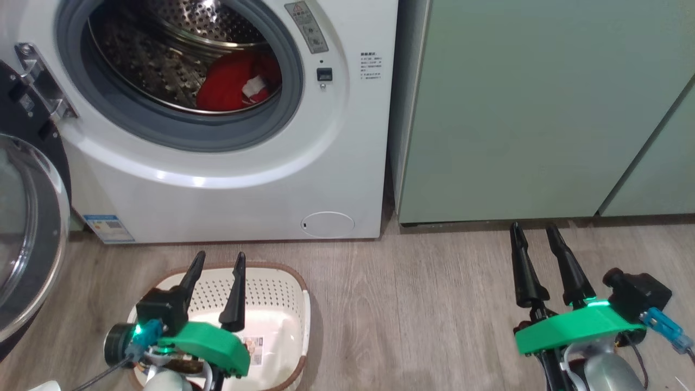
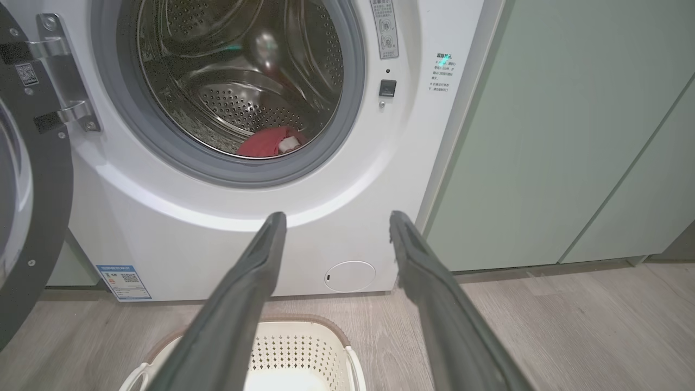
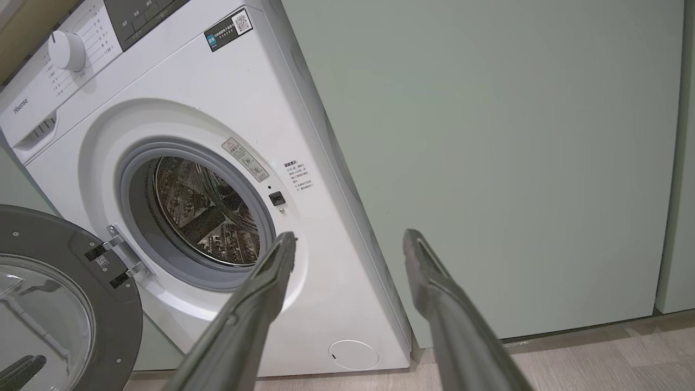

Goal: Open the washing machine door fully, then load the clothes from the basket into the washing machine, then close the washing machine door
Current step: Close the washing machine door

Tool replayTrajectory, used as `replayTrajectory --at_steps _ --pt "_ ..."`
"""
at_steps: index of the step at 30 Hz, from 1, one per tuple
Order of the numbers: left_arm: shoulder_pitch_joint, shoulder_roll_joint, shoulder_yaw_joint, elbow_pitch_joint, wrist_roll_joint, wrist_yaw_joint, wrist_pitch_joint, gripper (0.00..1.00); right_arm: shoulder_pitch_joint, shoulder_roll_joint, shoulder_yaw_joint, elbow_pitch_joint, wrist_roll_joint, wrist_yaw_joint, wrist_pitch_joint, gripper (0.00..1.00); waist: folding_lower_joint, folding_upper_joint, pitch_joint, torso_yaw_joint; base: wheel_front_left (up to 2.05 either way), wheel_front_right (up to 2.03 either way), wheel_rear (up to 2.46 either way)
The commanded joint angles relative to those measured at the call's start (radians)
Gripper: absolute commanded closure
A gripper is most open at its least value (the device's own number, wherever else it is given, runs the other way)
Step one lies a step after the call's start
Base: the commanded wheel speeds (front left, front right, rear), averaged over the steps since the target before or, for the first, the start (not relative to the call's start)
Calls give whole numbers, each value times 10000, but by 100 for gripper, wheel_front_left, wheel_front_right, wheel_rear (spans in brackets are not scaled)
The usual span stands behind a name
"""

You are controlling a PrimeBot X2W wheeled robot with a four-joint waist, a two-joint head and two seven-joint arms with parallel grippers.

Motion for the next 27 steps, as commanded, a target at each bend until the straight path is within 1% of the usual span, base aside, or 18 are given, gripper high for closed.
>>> replayTrajectory --at_steps 1,14,27 --pt "-509 7 259 -292 -63 13 -95 0 -541 -28 257 -371 -55 0 -65 0 1 0 48 -6 0 0 0" --pt "-674 7 68 -192 -134 35 -95 0 -644 -28 279 -392 -70 0 -65 0 1 0 393 31 0 0 0" --pt "-722 7 168 -209 133 83 -95 0 -668 -28 317 -299 -6 0 -65 0 1 0 322 101 0 0 0"
